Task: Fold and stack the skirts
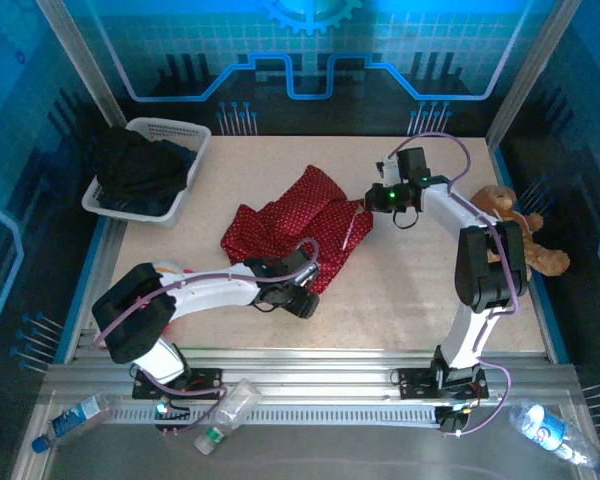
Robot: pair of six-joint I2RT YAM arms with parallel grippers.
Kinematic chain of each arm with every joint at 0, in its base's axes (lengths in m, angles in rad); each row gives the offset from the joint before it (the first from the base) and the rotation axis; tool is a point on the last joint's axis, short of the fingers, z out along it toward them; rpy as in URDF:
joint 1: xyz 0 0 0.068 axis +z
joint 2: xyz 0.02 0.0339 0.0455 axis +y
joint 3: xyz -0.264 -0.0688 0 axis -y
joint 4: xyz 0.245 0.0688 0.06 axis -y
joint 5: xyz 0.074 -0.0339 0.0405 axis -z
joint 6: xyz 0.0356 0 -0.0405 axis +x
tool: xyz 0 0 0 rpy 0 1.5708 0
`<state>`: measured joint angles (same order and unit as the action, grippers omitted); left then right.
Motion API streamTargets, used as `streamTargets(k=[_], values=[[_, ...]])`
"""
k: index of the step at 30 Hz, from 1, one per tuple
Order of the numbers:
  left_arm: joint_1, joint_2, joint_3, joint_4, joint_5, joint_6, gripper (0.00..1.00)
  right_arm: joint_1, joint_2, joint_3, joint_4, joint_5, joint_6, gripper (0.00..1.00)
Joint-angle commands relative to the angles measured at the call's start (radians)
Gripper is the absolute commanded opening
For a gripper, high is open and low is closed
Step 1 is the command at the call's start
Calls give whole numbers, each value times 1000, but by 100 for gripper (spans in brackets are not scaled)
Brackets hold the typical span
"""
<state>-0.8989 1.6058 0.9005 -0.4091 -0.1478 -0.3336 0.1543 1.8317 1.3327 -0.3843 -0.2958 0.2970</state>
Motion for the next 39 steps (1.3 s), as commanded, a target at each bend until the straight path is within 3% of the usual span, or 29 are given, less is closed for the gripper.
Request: streamTargets(k=[1, 9, 12, 15, 19, 22, 25, 27, 31, 36, 39], values=[[-5, 47, 8, 23, -61, 13, 72, 17, -15, -23, 19, 21, 45, 0], [-5, 128, 93, 80, -59, 17, 76, 31, -12, -23, 16, 29, 61, 0], [-5, 158, 126, 83, -95, -5, 73, 34, -14, -26, 20, 33, 72, 0], [-4, 161, 133, 95, -108, -15, 53, 41, -21, -32, 27, 39, 83, 0], [3, 95, 105, 103, -131, -7, 17, 43, -47, -44, 30, 53, 94, 0], [24, 17, 103, 64, -102, -4, 1, 42, -79, -48, 11, 54, 98, 0], [63, -85, 81, 15, -89, -6, 0, 43, -132, -72, 2, 52, 115, 0], [110, -151, 79, -15, -10, 25, 0, 43, -166, -96, 7, 53, 136, 0], [149, -166, 193, -154, 65, 189, 4, 37, -204, -145, 21, 66, 159, 0], [191, 90, 445, -234, 239, 368, 4, -7, -129, -164, 36, 92, 168, 0], [211, 362, 750, -332, 301, 430, 4, -35, -47, -130, 20, 113, 162, 0]])
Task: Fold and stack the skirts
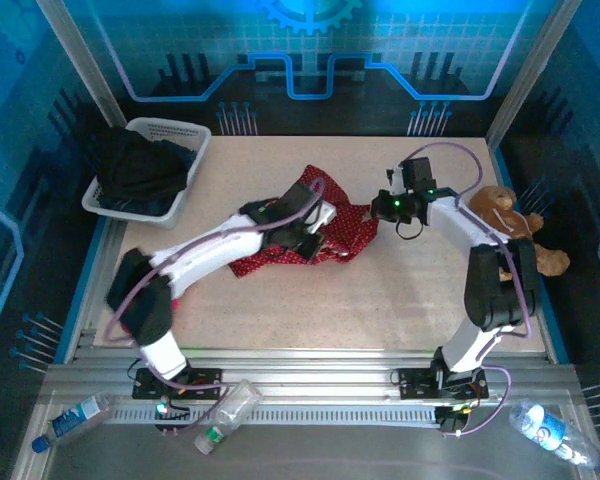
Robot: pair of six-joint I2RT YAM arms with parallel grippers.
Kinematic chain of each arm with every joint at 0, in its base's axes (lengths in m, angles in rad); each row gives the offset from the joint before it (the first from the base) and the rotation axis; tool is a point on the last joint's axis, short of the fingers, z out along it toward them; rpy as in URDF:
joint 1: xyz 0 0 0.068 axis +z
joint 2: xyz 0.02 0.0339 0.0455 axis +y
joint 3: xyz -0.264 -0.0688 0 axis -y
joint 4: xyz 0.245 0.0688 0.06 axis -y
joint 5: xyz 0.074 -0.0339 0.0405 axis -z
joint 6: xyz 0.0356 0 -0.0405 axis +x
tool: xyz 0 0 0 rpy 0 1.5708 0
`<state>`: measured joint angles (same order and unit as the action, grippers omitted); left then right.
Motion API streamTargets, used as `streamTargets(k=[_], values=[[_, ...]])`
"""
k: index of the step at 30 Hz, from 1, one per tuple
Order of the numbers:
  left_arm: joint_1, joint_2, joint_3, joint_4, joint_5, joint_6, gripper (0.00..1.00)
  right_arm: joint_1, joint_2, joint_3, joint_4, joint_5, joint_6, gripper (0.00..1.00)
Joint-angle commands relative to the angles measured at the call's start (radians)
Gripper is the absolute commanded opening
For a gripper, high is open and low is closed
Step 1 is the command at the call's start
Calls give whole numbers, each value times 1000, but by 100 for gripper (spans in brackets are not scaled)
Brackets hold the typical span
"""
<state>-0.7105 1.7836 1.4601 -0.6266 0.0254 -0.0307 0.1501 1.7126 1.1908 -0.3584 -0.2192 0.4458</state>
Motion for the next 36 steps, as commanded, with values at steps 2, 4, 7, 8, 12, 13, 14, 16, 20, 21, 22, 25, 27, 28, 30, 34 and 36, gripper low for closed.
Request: streamTargets(k=[2, 4, 7, 8, 12, 13, 14, 16, 20, 21, 22, 25, 27, 28, 30, 34, 36], values=[[21, 375, 466, -250, 175, 132, 6, -41, 131, 57, -40, 31, 4, 0], [20, 474, 649, -302, 145, 91, 18, -41, 160, 83, -57, 24, 0, 0], [21, 460, 665, -260, 89, 4, 47, -40, 166, 78, -57, 19, 8, 0], [21, 423, 619, -228, 66, -34, 56, -40, 163, 72, -55, 23, 9, 0], [20, 242, 355, -97, 13, -169, 76, -47, 167, 65, -61, 31, 4, 0], [17, 188, 267, -43, 7, -189, 80, -48, 169, 65, -63, 30, 4, 0], [18, 136, 180, 13, 9, -201, 82, -49, 169, 66, -63, 30, 2, 0], [19, 53, 43, 107, 19, -207, 86, -50, 168, 65, -60, 28, 5, 0], [-20, -22, -97, 207, 4, -106, 80, -50, 165, 64, -54, 19, 7, 0], [-38, -16, -101, 211, -21, -69, 76, -49, 166, 66, -54, 18, 6, 0], [-58, 0, -98, 216, -46, -27, 71, -49, 163, 67, -54, 15, 5, 0], [-102, 59, -68, 253, -80, 40, 65, -50, 159, 69, -56, 11, 5, 0], [-118, 96, -56, 307, -124, 68, 64, -49, 154, 66, -57, 10, 4, 0], [-124, 116, -49, 340, -153, 81, 63, -49, 150, 63, -57, 12, 3, 0], [-130, 152, -35, 391, -183, 102, 63, -48, 145, 62, -59, 8, -1, 0], [-150, 220, -20, 481, -262, 182, 63, -48, 140, 62, -63, 4, -8, 0], [-152, 254, -4, 509, -312, 200, 62, -48, 139, 60, -62, 1, -8, 0]])
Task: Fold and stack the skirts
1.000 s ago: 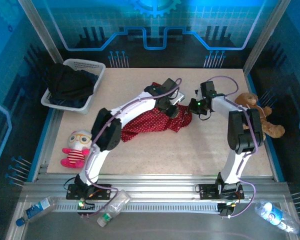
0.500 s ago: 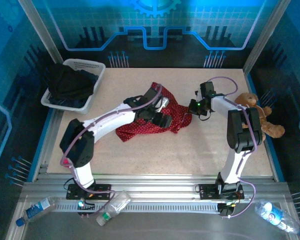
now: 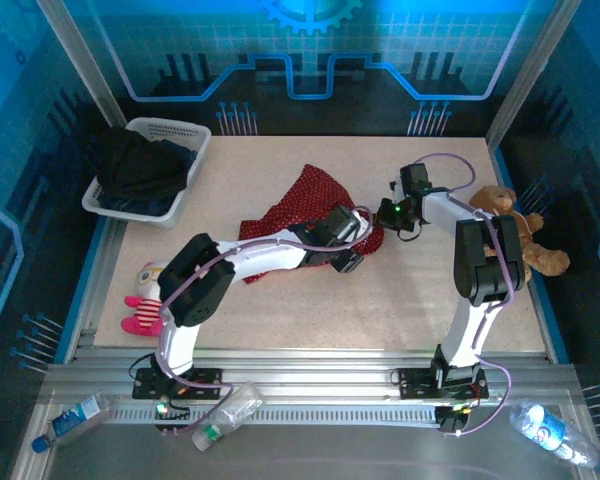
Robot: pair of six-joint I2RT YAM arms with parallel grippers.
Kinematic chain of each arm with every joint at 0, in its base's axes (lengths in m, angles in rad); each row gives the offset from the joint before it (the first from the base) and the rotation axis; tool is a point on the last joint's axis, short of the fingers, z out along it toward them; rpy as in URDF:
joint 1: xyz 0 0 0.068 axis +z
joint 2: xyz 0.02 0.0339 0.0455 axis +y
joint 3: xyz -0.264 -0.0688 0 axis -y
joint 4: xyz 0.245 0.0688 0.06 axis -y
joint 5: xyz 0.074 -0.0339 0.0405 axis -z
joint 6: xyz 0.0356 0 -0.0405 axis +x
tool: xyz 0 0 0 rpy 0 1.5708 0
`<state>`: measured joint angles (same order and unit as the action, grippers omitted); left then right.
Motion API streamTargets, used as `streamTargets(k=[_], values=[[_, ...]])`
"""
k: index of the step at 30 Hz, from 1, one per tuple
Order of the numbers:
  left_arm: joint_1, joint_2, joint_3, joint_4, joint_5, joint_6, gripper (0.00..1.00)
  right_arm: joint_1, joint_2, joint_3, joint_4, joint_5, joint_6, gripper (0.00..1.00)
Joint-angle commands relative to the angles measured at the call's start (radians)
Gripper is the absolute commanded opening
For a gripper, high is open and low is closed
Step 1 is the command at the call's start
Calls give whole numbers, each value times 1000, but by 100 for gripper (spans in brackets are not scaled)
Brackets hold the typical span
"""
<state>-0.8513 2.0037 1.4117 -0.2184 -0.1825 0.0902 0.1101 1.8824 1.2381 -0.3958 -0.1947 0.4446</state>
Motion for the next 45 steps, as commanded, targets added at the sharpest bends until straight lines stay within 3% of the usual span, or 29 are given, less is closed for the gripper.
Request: streamTargets(k=[1, 6, 12, 13, 22, 27, 35, 45], values=[[-11, 49, 55, 110, -129, 84, 62, -8, -33, 11, -23, -25, -6, 0], [-9, 83, 85, 124, -137, 77, 55, -8, -35, 5, -11, -35, -3, 0], [-7, 42, 80, 97, -95, 17, 5, -10, -50, 4, -17, -25, -5, 0], [-4, 8, 56, 107, -103, 2, 0, -15, -68, -1, -17, -14, -7, 0], [86, -490, -178, 112, -216, -104, 0, -81, -437, -21, -38, 19, 91, 0], [99, -704, -182, 170, -231, -42, 0, -72, -640, 77, -72, 97, 203, 0], [197, -760, -25, 77, -83, -42, 0, -73, -746, 225, -117, 91, 251, 0], [201, -874, 54, -59, 87, -90, 0, -73, -942, 225, -96, 35, 308, 0]])
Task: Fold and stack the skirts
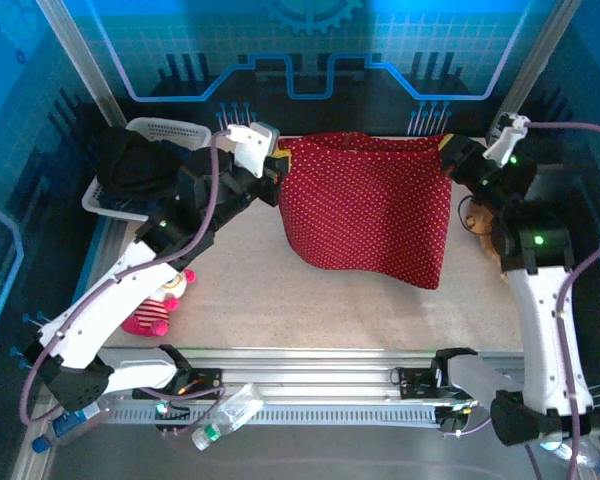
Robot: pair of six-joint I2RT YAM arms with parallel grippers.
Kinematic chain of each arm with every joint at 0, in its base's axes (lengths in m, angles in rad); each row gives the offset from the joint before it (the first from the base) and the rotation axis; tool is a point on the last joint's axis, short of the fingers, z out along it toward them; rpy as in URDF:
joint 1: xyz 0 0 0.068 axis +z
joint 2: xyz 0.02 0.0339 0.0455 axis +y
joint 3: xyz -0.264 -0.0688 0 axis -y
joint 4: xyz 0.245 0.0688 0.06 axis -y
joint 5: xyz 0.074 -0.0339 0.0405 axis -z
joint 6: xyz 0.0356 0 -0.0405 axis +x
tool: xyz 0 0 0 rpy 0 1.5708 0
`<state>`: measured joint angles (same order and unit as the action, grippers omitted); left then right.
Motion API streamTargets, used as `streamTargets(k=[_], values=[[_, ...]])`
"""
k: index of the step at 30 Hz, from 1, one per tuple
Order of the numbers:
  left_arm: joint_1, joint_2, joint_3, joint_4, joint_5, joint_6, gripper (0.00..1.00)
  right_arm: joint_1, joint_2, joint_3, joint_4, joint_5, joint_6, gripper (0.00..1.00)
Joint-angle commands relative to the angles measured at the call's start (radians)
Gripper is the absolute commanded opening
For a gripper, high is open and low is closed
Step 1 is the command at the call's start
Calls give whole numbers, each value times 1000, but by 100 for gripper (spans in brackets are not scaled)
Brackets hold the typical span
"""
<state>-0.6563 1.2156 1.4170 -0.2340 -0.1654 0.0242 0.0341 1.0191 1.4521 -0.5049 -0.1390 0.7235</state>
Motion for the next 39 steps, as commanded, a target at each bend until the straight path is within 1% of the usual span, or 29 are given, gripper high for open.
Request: streamTargets(k=[1, 6, 10, 12, 14, 16, 18, 21, 23, 26, 27, 28, 29, 30, 31, 32, 33, 34, 35, 36, 39], values=[[6, -112, 43, -54, 82, -32, 0, 4, -102, 13, 9, -35, 30, 0], [6, -234, 14, -84, 164, -99, 0, 5, -191, 13, -21, -122, 63, 0], [6, -307, 11, -121, 202, -149, 0, 7, -251, -7, 6, -183, 118, 0], [7, -324, -5, -117, 190, -158, 0, 6, -267, -9, 15, -185, 121, 0], [6, -314, -25, -110, 125, -156, 0, 7, -264, -6, 12, -176, 99, 0], [7, -256, -12, -134, 78, -167, 0, 6, -233, -1, 3, -177, 76, 0], [12, -164, 19, -161, 50, -190, 0, 7, -191, -21, 16, -183, 67, 0], [54, 2, 61, -198, 5, -226, 0, 14, -116, -139, 103, -155, 77, 0], [114, 127, 61, -190, 29, -243, 0, 15, -33, -209, 167, -132, 82, 0], [209, 334, 70, -136, 157, -208, 0, 15, 172, -244, 252, -112, 17, 0], [235, 426, 113, -140, 179, -190, 0, 13, 275, -232, 267, -97, -15, 0], [251, 535, 190, -165, 166, -178, 3, 9, 369, -203, 279, -86, -48, 0], [264, 631, 279, -212, 161, -174, 19, 7, 469, -162, 282, -80, -90, 4], [281, 745, 388, -264, 166, -183, 46, 3, 577, -97, 255, -64, -125, 22], [296, 847, 514, -324, 172, -215, 71, 1, 685, -8, 211, -57, -175, 40], [309, 921, 613, -368, 196, -238, 89, 4, 766, 68, 141, -32, -199, 54], [320, 987, 707, -414, 221, -275, 99, 9, 842, 132, 87, -11, -207, 79], [322, 1030, 771, -452, 239, -301, 99, 13, 895, 167, 63, -11, -209, 100], [320, 1047, 794, -469, 252, -312, 99, 18, 921, 177, 51, -13, -202, 100], [315, 1040, 783, -475, 242, -330, 99, 25, 939, 178, 41, -22, -198, 100], [298, 949, 619, -441, 226, -390, 99, 48, 947, 126, 51, -36, -188, 100]])
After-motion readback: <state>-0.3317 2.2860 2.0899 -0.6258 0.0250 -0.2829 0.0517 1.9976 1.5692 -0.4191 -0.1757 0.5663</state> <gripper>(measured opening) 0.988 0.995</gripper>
